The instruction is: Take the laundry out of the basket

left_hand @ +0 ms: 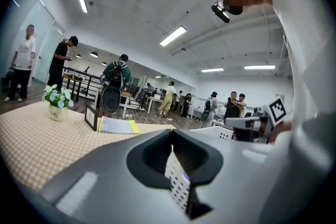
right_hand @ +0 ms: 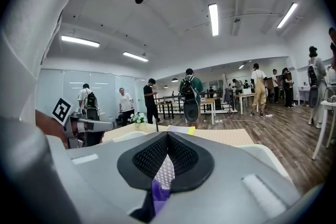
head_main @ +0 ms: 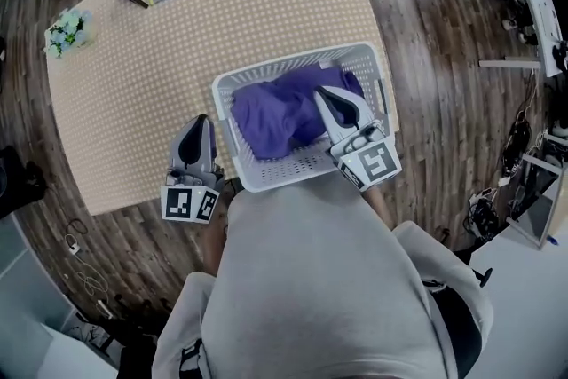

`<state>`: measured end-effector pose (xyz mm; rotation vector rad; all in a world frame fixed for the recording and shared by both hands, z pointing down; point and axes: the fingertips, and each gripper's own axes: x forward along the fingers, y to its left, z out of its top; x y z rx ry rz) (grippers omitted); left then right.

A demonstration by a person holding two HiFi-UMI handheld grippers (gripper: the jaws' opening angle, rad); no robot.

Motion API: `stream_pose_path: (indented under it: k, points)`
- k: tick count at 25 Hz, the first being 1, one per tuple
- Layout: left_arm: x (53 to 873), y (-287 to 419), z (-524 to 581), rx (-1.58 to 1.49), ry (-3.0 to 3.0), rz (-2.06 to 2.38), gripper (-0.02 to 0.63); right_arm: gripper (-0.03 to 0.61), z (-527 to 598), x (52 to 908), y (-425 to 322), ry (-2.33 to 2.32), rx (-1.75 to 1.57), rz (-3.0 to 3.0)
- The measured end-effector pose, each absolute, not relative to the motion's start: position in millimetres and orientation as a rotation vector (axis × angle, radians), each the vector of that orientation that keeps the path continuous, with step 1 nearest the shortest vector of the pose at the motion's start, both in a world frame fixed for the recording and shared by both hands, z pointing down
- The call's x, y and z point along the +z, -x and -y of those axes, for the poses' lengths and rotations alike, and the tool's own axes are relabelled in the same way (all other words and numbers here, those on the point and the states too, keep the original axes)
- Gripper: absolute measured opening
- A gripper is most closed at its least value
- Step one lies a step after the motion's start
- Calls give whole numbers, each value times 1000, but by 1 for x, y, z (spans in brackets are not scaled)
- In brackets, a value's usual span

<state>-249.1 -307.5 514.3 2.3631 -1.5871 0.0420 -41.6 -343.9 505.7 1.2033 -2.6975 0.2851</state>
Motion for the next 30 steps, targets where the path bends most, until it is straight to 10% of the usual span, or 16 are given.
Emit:
stream_pose_path:
  k: [16, 23, 26, 30]
  points:
    - [525, 257, 310, 10, -2336, 1577, 11, -2, 302, 580, 87, -364, -711, 2100]
    - [520, 260, 308, -26, -2325, 1593, 11, 2, 289, 598, 87, -288, -505, 2125]
    - [520, 263, 308, -37, -2316, 1602, 11, 385, 286, 622, 82, -223, -331, 2084]
    - [518, 267, 306, -47, -2312, 1616, 11, 483, 282, 634, 84, -151, -304, 2062]
